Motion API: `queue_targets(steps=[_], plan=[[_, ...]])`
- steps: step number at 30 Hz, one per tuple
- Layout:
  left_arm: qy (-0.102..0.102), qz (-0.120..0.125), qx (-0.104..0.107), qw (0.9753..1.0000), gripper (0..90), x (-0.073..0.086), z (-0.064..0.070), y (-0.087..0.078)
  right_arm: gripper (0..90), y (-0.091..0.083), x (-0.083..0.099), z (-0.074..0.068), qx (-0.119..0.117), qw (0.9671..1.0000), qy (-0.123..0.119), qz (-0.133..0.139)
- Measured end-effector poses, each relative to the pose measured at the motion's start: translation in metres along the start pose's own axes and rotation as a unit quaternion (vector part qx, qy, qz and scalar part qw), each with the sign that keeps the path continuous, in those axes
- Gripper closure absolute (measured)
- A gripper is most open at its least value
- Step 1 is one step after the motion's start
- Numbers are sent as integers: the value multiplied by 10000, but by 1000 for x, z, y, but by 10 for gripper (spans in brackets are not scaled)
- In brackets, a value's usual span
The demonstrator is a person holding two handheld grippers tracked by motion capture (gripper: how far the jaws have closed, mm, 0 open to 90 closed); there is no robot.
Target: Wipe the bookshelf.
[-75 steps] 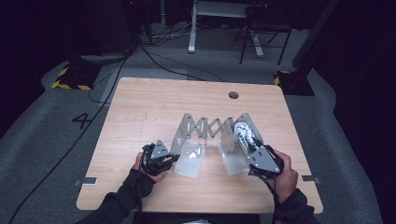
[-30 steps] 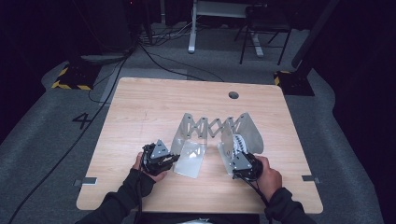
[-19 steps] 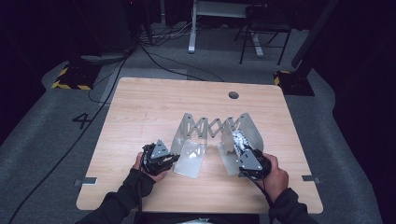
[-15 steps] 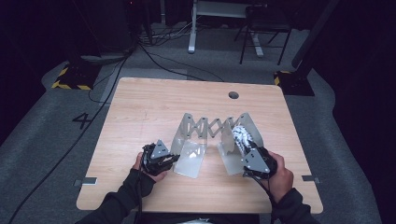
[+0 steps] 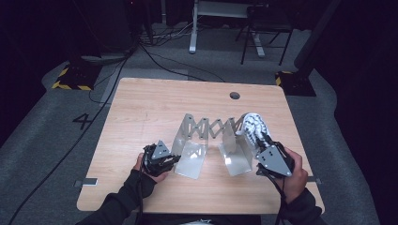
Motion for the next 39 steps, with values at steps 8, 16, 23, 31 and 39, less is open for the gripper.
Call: queue_targets(steps=[8, 16, 23, 31, 39], plan=[[-31, 24, 39, 10000, 759, 0, 0, 0, 781, 31, 21, -47, -567, 9952, -545, -583], [53, -19, 10, 10000, 756, 0, 0, 0, 780, 63, 49, -106, -1348, 9817, -851, -1042], [39, -20, 63, 10000, 754, 1, 0, 1, 780, 74, 59, -117, -1739, 9735, -721, -1302], [58, -32, 61, 10000, 755, 1, 0, 1, 780, 72, 55, -97, -1232, 9822, -661, -1256], [83, -44, 26, 10000, 754, 1, -1, 1, 780, 46, 40, -60, -643, 9937, -279, -869]])
Point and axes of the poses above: each handheld gripper's, and its own axes: y roughly forward along the jaws, x roughly out of its underside, z roughly to its right, the point moved 9 cm from there along y, roughly forward along the jaws, and after that the axes turned 11 degrees about -z, right-handed, at the moved point
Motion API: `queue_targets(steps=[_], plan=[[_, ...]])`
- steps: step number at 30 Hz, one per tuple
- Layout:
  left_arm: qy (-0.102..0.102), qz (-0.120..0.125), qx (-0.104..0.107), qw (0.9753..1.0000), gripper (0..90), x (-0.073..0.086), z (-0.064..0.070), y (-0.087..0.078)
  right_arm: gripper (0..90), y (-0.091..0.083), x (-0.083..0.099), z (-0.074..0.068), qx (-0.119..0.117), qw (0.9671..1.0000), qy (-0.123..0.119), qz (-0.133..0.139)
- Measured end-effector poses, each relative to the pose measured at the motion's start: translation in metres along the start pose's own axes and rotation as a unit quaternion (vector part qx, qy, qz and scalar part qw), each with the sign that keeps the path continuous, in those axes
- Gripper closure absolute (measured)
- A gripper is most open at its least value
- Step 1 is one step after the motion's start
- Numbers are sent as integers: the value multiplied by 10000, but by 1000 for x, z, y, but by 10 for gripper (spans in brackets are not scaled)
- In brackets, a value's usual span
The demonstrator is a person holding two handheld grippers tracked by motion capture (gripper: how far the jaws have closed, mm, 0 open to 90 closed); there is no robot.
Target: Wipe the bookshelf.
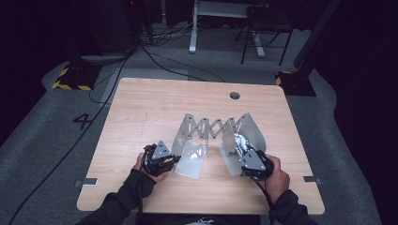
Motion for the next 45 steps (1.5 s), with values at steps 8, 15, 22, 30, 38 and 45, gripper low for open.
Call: queue_targets(steps=[8, 15, 22, 30, 38, 45], plan=[[-18, 3, 10, 10000, 755, 0, 0, 0, 780, -46, -17, 44, 583, 9951, 453, 655], [-16, -7, -17, 10000, 753, 0, 0, 1, 777, -67, -9, 59, 716, 9916, 701, 820], [-2, -37, -37, 10000, 747, 0, 0, 2, 773, -52, -3, 33, 480, 9965, 297, 616], [27, -39, -28, 10000, 747, 0, 0, 2, 773, -11, 10, -4, -182, 9998, -1, 45], [17, -68, -3, 10000, 741, 1, 1, 4, 770, 34, 16, -36, -488, 9979, -255, -345], [21, -44, 50, 10000, 732, 0, 3, 6, 761, 41, -2, -36, -400, 9991, -97, -136]])
Point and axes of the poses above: each handheld gripper's, and its own axes: y roughly forward along the jaws, x roughly out of its underside, z roughly to its right, the point moved 9 cm from there along y, roughly forward along the jaws, and after that the axes turned 11 degrees about -z, right-handed, at the moved point
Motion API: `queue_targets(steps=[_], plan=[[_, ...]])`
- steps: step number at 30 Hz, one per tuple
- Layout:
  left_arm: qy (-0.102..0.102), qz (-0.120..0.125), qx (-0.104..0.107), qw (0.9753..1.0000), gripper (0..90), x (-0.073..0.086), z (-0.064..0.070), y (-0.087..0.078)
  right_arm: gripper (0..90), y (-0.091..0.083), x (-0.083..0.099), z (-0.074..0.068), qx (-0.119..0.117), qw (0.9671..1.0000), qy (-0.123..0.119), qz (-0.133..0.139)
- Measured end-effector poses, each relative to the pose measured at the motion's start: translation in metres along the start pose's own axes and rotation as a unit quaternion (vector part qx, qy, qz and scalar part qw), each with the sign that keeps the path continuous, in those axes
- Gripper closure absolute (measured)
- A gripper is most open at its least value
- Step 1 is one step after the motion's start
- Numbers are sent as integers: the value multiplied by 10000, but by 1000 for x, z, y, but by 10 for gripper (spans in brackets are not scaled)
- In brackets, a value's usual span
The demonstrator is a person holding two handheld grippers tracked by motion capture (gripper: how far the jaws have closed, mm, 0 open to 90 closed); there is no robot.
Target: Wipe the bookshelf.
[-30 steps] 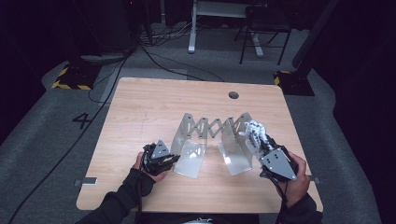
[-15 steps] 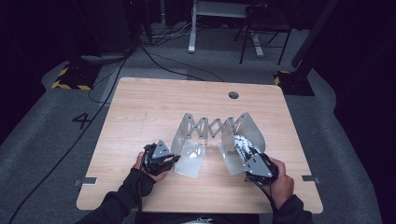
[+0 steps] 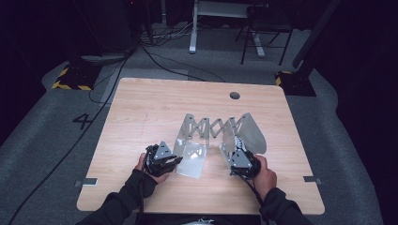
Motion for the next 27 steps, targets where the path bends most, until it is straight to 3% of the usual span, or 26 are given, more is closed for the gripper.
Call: queue_targets(steps=[2, 5, 7, 9, 11, 13, 17, 19, 22, 23, 24, 25, 27], plan=[[-5, -8, -9, 10000, 731, 0, 0, 0, 761, 1, -2, 0, -120, 9998, 130, 42], [-9, -32, 42, 10000, 727, 1, 1, 1, 757, 3, -1, -6, -406, 9991, 76, 40], [15, -63, -6, 10000, 723, 1, 1, 2, 750, 8, 2, -16, -681, 9974, -197, -126], [26, -85, -24, 10000, 722, 1, 2, 2, 751, 9, 4, -17, -675, 9972, -276, -168], [29, -102, -53, 9999, 719, 2, 2, 3, 753, 5, 9, -18, -813, 9955, -453, -170], [20, -90, -47, 9999, 719, 2, 2, 3, 753, 3, 12, -17, -895, 9948, -457, -172], [31, -94, -52, 9999, 718, 2, 2, 3, 759, -8, 26, -16, -1191, 9901, -697, -259], [29, -99, -58, 9999, 719, 2, 2, 3, 767, -15, 32, -12, -1125, 9902, -748, -341], [23, -98, -76, 9999, 720, 2, 2, 3, 776, -29, 31, 3, -726, 9958, -534, -168], [23, -98, -76, 9999, 720, 2, 2, 3, 776, -29, 31, 3, -726, 9958, -534, -168], [27, -105, -69, 9999, 721, 2, 2, 3, 777, -42, 26, 15, -371, 9986, -368, 24], [27, -105, -69, 9999, 720, 2, 2, 3, 777, -42, 26, 15, -371, 9986, -368, 24], [24, -110, -64, 9999, 721, 2, 2, 3, 777, -55, 22, 27, -66, 9996, -158, 225]])
Point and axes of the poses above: each handheld gripper's, and its own axes: y roughly forward along the jaws, x roughly out of its underside, z roughly to its right, the point moved 9 cm from there along y, roughly forward along the jaws, and after that the axes turned 11 degrees about -z, right-handed, at the moved point
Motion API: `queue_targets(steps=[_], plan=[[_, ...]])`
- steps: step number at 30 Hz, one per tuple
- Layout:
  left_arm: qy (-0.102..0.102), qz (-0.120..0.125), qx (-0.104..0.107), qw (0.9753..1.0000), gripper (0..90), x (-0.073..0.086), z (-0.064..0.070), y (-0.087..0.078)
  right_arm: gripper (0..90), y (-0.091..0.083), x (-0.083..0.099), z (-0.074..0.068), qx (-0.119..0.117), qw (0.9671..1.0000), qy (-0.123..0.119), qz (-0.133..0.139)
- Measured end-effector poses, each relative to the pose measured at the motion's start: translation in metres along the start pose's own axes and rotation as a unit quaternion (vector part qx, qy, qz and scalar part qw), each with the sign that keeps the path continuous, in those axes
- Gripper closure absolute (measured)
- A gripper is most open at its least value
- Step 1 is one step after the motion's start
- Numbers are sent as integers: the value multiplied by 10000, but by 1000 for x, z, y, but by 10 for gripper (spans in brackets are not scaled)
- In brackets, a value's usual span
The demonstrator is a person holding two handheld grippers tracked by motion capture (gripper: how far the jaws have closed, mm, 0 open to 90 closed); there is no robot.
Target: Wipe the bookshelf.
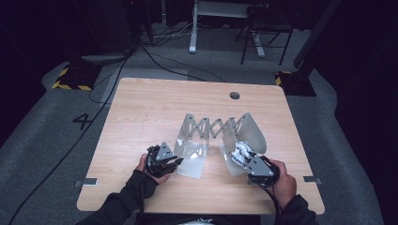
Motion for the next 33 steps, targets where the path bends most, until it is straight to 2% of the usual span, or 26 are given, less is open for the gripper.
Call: queue_targets(steps=[1, 2, 4, 9, 10, 13, 16, 18, 19, 22, 25, 26, 27, 29, 32, 33], plan=[[1, 0, 13, 10000, 720, 0, 0, 0, 778, -10, -4, 8, 222, 9995, 129, 175], [5, 17, 25, 10000, 720, 0, 0, 0, 778, -10, -4, 8, 222, 9995, 129, 175], [-9, 15, 54, 10000, 721, 0, 0, 0, 777, -23, -9, 20, 524, 9976, 250, 367], [-17, 28, 55, 10000, 723, 0, -1, 1, 777, -60, -23, 49, 1221, 9864, 574, 934], [-14, 34, 61, 10000, 723, 0, -1, 1, 777, -64, -25, 52, 1279, 9849, 623, 987], [-17, 7, 64, 10000, 725, 0, 0, 1, 776, -65, -24, 53, 1264, 9855, 619, 945], [-11, -8, 67, 10000, 726, 0, 0, 1, 776, -54, -19, 48, 1162, 9883, 558, 813], [-15, -8, 68, 10000, 725, 1, -1, 1, 776, -51, -18, 46, 1150, 9889, 522, 778], [-3, -19, 84, 10000, 725, 1, -1, 1, 776, -45, -16, 43, 1096, 9907, 460, 665], [33, -21, 63, 10000, 726, 1, -1, 2, 776, -26, -10, 30, 850, 9949, 341, 422], [29, -27, 36, 10000, 726, 1, 0, 2, 776, -6, -4, 20, 572, 9975, 331, 231], [29, -27, 36, 10000, 726, 1, 0, 2, 777, 0, -2, 16, 452, 9981, 371, 170], [28, -28, 44, 10000, 726, 1, -1, 2, 777, 0, -2, 16, 452, 9981, 371, 170], [34, -34, 54, 10000, 726, 1, -1, 2, 776, 20, 4, 5, 170, 9994, 303, -56], [8, -41, 85, 10000, 728, 1, 0, 2, 776, 42, 10, -10, -173, 9989, 290, -336], [10, -53, 95, 9999, 728, 1, 0, 3, 776, 47, 9, -13, -244, 9984, 369, -337]])
Point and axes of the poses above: each handheld gripper's, and its own axes: y roughly forward along the jaws, x roughly out of its underside, z roughly to its right, the point moved 9 cm from there along y, roughly forward along the jaws, and after that the axes turned 11 degrees about -z, right-handed, at the moved point
